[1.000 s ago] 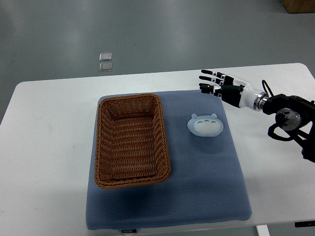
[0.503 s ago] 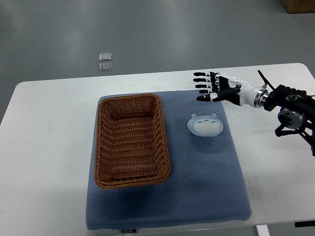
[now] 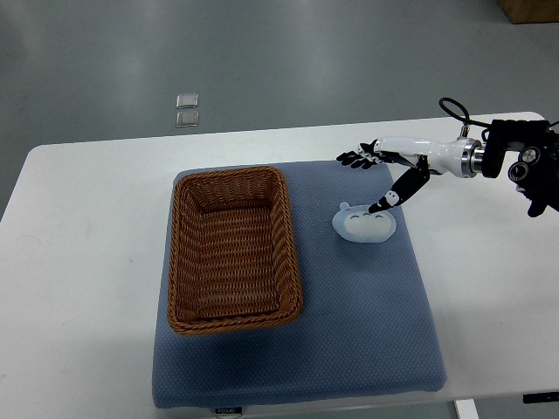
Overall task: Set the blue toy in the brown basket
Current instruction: 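Lower the right hand onto the blue plush toy and close fingers around it, then lift the plush toy with the right hand and carry it over the basket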
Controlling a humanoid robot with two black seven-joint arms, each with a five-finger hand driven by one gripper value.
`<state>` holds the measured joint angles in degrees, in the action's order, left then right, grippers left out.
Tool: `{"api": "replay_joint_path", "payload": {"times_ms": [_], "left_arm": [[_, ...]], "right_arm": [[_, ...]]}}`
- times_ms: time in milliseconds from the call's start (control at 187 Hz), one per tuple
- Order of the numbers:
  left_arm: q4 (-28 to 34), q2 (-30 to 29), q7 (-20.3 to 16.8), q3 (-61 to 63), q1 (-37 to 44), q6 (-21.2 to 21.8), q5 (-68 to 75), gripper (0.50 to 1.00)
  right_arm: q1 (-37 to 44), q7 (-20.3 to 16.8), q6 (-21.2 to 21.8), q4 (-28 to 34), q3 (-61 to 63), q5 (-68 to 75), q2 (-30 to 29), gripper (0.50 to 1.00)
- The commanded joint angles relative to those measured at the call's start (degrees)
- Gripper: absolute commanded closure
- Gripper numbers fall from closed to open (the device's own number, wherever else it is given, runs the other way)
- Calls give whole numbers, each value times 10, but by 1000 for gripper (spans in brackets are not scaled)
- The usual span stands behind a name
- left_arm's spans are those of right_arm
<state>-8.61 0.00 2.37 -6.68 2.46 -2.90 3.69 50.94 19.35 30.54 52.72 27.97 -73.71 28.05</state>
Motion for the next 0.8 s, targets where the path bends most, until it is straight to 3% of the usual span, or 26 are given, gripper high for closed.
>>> {"api": "replay_joint_path", "payload": {"times_ms": [0, 118, 289, 556, 711, 797], "left_arm": [[0, 0, 0, 0, 0, 0, 0, 500], [0, 0, 0, 0, 0, 0, 0, 500], [0, 0, 0, 0, 0, 0, 0, 500], [0, 0, 0, 0, 0, 0, 0, 500], [0, 0, 0, 0, 0, 0, 0, 500], [0, 0, 0, 0, 0, 0, 0, 500]], "right_arm": [[0, 3, 12, 27, -27, -20, 2, 587], [-3, 4, -4, 27, -42, -42, -7, 589], [-13, 5, -97, 27, -64, -57, -9, 591], [-17, 5, -193, 27, -136, -64, -9, 601], [-19, 8, -211, 27, -143, -62, -10, 718], [-24, 9, -213, 26, -143, -62, -9, 826]]}}
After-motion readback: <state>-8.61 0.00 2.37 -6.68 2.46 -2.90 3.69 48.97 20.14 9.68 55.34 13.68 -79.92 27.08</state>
